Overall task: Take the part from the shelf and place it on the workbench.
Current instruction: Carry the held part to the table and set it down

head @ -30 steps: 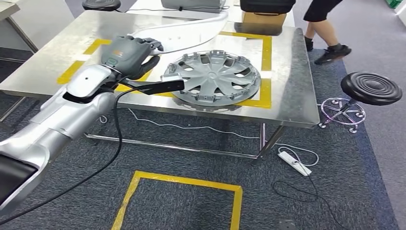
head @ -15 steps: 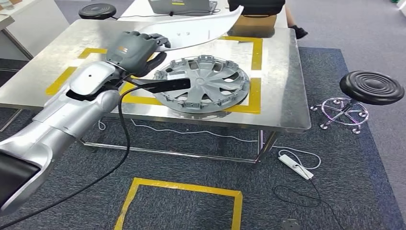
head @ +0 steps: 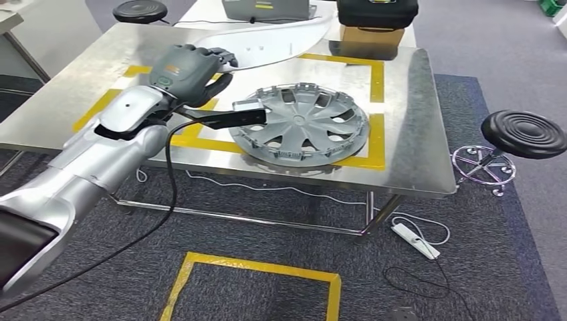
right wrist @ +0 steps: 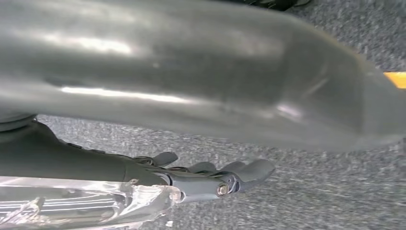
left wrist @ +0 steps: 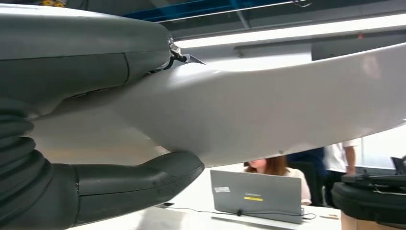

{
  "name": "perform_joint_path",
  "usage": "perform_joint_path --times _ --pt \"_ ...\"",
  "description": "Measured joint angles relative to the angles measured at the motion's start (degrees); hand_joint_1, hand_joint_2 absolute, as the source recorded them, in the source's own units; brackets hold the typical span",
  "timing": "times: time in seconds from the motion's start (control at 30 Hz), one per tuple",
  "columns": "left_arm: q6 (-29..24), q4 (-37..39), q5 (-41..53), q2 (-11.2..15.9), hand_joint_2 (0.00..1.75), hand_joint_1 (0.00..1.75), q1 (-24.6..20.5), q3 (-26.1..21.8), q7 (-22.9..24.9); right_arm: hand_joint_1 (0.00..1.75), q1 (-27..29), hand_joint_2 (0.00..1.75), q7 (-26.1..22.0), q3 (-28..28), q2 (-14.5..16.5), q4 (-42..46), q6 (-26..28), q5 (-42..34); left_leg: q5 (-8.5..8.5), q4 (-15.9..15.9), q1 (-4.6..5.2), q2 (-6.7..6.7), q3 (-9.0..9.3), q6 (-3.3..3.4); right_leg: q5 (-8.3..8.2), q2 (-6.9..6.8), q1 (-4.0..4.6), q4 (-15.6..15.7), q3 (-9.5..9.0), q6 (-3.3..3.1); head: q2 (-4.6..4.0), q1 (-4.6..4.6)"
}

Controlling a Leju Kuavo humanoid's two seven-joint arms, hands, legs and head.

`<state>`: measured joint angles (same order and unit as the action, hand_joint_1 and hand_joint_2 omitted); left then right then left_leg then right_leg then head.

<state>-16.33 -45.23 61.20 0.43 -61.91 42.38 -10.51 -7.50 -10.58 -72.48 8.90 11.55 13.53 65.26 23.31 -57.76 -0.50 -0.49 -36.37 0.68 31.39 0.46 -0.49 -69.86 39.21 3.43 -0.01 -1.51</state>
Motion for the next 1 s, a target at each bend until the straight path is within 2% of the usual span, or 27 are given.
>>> perform_joint_path --times 0.03,0.07,0.1,0.13,0.17,0.2,0.23,0.27,0.37,0.43,0.47,0.53,0.57,0.6,0.63,0.7,0.73,0.77,0.83,0.93,0.97,1.0 --pt "0.01 0.03 0.00 -0.02 1.75 1.75 0.09 0.04 0.00 0.00 0.01 0.00 0.01 -0.01 0.01 0.00 -0.01 -0.02 0.25 0.00 0.09 -0.03 0.27 0.11 0.91 0.00 0.01 -3.60 2.26 0.00 -0.01 -0.04" --pt "0.01 0.06 0.00 -0.03 1.75 1.75 0.17 0.07 0.00 0.00 0.07 0.00 0.01 -0.01 0.01 0.00 -0.02 -0.04 0.52 -0.01 0.17 -0.07 0.58 0.14 0.80 0.00 0.02 -5.56 3.83 -0.06 -0.01 -0.06" --pt "0.01 0.08 0.00 -0.04 1.75 1.75 0.23 0.08 0.00 0.00 0.14 0.00 0.01 -0.01 0.01 -0.01 -0.05 -0.06 0.81 -0.01 0.25 -0.12 0.97 0.14 -0.51 0.00 0.03 -5.30 4.39 -0.18 -0.02 -0.07" --pt "0.01 0.09 0.00 -0.08 1.75 1.75 0.25 0.07 0.00 0.00 0.20 0.00 0.02 -0.02 0.01 -0.01 -0.08 -0.07 1.13 -0.01 0.30 -0.18 1.42 0.10 -2.74 0.00 0.05 -2.82 3.79 -0.37 -0.02 -0.08" --pt "0.01 0.10 0.00 -0.11 1.75 1.75 0.22 0.06 0.00 0.00 0.24 0.00 0.02 -0.01 0.00 -0.01 -0.12 -0.04 1.49 -0.01 0.34 -0.22 1.95 0.02 -5.52 0.00 0.11 1.31 2.29 -0.66 -0.02 -0.08" --pt "0.01 0.10 0.00 -0.13 1.75 1.75 0.17 0.05 0.00 0.00 0.24 0.00 0.02 -0.01 0.00 -0.01 -0.14 -0.02 1.85 0.00 0.41 -0.25 2.39 -0.15 -7.51 -0.01 0.24 5.27 0.57 -0.95 -0.02 -0.08" --pt "0.02 0.11 0.00 -0.15 1.75 1.75 0.10 0.04 0.00 0.00 0.21 0.00 0.02 -0.01 0.00 -0.01 -0.15 0.01 2.16 -0.02 0.47 -0.30 2.67 -0.37 -8.64 -0.03 0.36 8.45 -0.92 -1.16 -0.01 -0.07" --pt "0.04 0.11 0.00 -0.14 1.75 1.75 0.07 0.04 0.00 0.00 0.17 0.00 0.02 0.00 0.00 -0.01 -0.17 0.03 2.38 0.00 0.51 -0.33 2.82 -0.63 -9.00 -0.05 0.50 10.35 -1.86 -1.33 -0.01 -0.04" --pt "0.10 0.10 0.00 -0.10 1.75 1.75 0.08 0.01 0.00 0.00 0.21 0.00 0.05 -0.01 -0.01 -0.01 -0.22 0.04 2.69 0.31 0.45 -0.35 3.10 -1.60 -8.41 -0.03 0.55 11.25 -2.56 -1.84 0.01 0.03" --pt "0.08 0.08 0.00 -0.08 1.75 1.75 0.00 -0.05 0.00 0.00 0.25 0.00 0.04 -0.02 -0.03 0.01 -0.22 0.05 3.80 -1.38 0.45 -0.28 2.50 -2.25 -8.31 -0.03 0.26 11.81 -3.30 -2.39 0.00 0.29" --pt "0.07 0.08 0.00 -0.05 1.75 1.75 -0.04 -0.08 0.00 0.00 0.23 0.00 0.03 -0.01 -0.03 0.01 -0.22 0.05 4.99 -3.89 0.40 -0.24 1.22 -2.49 -8.18 -0.07 0.12 12.02 -3.69 -2.62 -0.01 0.45" --pt "0.10 0.09 0.00 -0.02 1.75 1.75 0.05 -0.01 0.00 0.00 0.14 0.00 0.02 0.00 -0.04 0.00 -0.22 0.05 7.72 -11.14 0.35 -0.22 -2.99 -2.88 -7.74 -0.12 0.04 12.08 -4.19 -2.91 -0.01 0.62" --pt "0.14 0.10 0.00 -0.01 1.75 1.75 0.21 0.02 0.00 0.00 0.14 0.00 0.02 0.00 -0.04 -0.01 -0.22 0.03 8.25 -13.99 0.31 -0.21 -4.94 -3.03 -7.50 -0.12 0.00 12.08 -4.42 -2.94 -0.01 0.63" --pt "0.17 0.11 0.00 0.01 1.75 1.75 0.35 0.04 0.00 0.00 0.17 0.00 0.02 0.00 -0.04 -0.01 -0.23 0.02 7.71 -15.16 0.25 -0.21 -6.14 -3.14 -7.24 -0.08 -0.05 12.06 -4.68 -2.89 -0.01 0.63" --pt "0.19 0.11 0.00 0.02 1.75 1.75 0.42 0.04 0.00 0.00 0.21 0.00 0.02 0.00 -0.04 -0.01 -0.24 -0.01 6.02 -14.23 0.17 -0.20 -6.28 -3.21 -6.96 0.00 -0.12 12.03 -4.99 -2.79 0.00 0.65" --pt "0.21 0.12 0.00 0.04 1.75 1.75 0.36 0.02 0.00 0.00 0.27 0.00 0.01 -0.01 -0.04 -0.01 -0.29 -0.07 0.90 -7.49 -0.07 -0.01 -3.97 -3.35 -6.27 0.17 -0.28 11.86 -5.70 -2.37 -0.01 0.66" --pt "0.24 0.12 0.01 0.04 1.75 1.75 0.25 0.01 0.00 0.00 0.23 0.00 -0.02 -0.01 -0.05 -0.01 -0.31 -0.10 -0.69 -3.80 -0.12 0.10 -2.39 -3.35 -5.84 0.24 -0.23 11.64 -5.91 -2.04 -0.01 0.69" --pt "0.27 0.12 0.01 0.01 1.75 1.75 0.16 0.02 0.00 0.00 0.18 0.00 -0.04 -0.01 -0.06 0.00 -0.33 -0.13 -1.46 -1.26 -0.14 0.19 -1.25 -3.13 -5.49 0.28 -0.12 11.49 -6.01 -1.75 -0.01 0.70" --pt "0.36 0.12 0.03 -0.05 1.75 1.75 0.13 0.04 0.00 0.00 0.08 0.00 -0.15 0.00 -0.08 0.00 -0.32 -0.17 -0.87 0.34 0.02 0.17 -0.41 -2.33 -5.06 0.29 0.10 11.49 -6.12 -1.31 0.00 0.57" --pt "0.49 0.11 0.04 0.03 1.75 1.75 0.21 -0.01 0.07 0.00 0.20 0.00 -0.30 -0.02 -0.08 -0.01 -0.31 -0.25 -0.43 0.31 -0.04 0.08 -0.18 -1.06 -4.23 0.11 -0.01 11.06 -6.14 -0.64 0.01 0.35" --pt "0.52 0.10 0.04 0.02 1.75 1.75 0.17 -0.03 0.10 0.00 0.20 0.00 -0.33 -0.02 -0.08 -0.01 -0.30 -0.27 -0.32 0.34 -0.12 0.04 0.00 -0.72 -3.31 0.04 -0.03 9.41 -5.37 -0.40 0.01 0.23" --pt "0.54 0.10 0.04 -0.05 1.75 1.75 0.13 -0.02 0.11 0.00 0.15 0.00 -0.34 -0.01 -0.09 -0.01 -0.30 -0.28 -0.19 0.38 -0.16 0.01 0.18 -0.45 -1.99 0.00 -0.04 6.50 -3.90 -0.24 0.01 0.08"
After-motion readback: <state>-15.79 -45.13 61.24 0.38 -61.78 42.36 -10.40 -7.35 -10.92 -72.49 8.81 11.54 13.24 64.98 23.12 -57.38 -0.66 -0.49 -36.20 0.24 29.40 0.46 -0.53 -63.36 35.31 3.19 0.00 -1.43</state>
